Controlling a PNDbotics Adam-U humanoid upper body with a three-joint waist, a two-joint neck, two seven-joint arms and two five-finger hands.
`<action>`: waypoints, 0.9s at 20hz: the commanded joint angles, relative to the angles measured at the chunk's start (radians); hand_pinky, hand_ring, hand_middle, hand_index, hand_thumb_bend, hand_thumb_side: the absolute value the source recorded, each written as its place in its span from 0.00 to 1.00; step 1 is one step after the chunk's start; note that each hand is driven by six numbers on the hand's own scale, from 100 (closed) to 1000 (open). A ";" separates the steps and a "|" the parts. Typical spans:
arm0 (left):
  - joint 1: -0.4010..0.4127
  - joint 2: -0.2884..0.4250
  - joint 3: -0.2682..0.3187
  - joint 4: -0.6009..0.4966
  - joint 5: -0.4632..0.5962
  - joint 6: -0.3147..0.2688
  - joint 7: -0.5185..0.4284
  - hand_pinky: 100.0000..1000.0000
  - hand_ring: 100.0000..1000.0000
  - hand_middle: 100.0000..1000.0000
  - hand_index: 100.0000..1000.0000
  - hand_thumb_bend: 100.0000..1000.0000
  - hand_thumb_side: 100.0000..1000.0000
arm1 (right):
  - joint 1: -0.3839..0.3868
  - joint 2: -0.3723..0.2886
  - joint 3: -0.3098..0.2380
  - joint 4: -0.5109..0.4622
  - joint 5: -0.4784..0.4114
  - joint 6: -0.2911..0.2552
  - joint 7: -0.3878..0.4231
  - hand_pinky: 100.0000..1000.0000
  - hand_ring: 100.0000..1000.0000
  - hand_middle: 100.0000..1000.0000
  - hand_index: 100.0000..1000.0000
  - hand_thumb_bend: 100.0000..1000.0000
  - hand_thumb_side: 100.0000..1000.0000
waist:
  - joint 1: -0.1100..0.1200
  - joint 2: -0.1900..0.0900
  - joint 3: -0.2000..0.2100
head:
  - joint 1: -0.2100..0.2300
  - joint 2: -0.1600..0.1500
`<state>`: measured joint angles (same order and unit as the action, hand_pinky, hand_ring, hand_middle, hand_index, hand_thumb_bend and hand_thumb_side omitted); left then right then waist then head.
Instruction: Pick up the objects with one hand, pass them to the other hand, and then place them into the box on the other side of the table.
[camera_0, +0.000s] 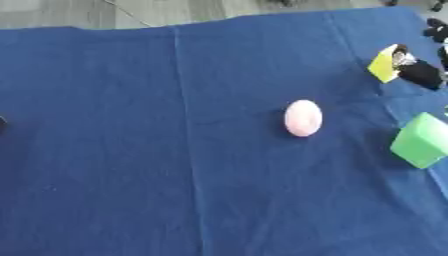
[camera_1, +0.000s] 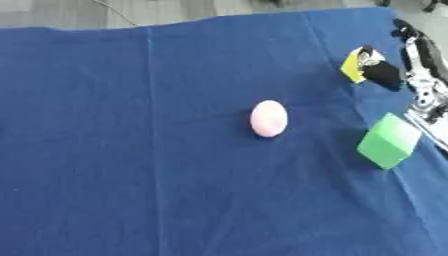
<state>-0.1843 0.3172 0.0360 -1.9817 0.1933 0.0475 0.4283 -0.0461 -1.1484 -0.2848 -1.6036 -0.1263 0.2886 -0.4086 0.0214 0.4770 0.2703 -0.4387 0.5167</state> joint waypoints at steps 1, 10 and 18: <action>-0.006 0.025 0.008 -0.018 -0.002 -0.005 0.000 0.76 0.69 0.76 0.90 0.08 0.91 | -0.015 -0.049 -0.002 -0.011 0.012 0.009 0.006 0.98 0.96 0.88 1.00 0.00 0.40 | -0.006 -0.025 0.004 | -0.008 -0.008; -0.008 0.020 0.008 -0.018 -0.002 -0.006 0.000 0.76 0.69 0.76 0.90 0.08 0.91 | -0.031 -0.038 0.003 0.027 0.019 0.020 -0.026 0.98 0.96 0.87 1.00 0.00 0.39 | -0.007 -0.006 0.018 | -0.012 -0.012; -0.008 0.018 0.009 -0.018 -0.002 -0.006 0.001 0.76 0.69 0.76 0.90 0.08 0.91 | -0.027 -0.027 0.012 0.060 0.043 0.030 -0.036 0.98 0.96 0.88 1.00 0.00 0.38 | -0.006 0.005 0.031 | -0.018 -0.024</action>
<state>-0.1918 0.3173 0.0361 -1.9817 0.1933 0.0457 0.4296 -0.0698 -1.1479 -0.2661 -1.5439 -0.0936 0.3152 -0.4433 0.0173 0.5006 0.3023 -0.4522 0.5065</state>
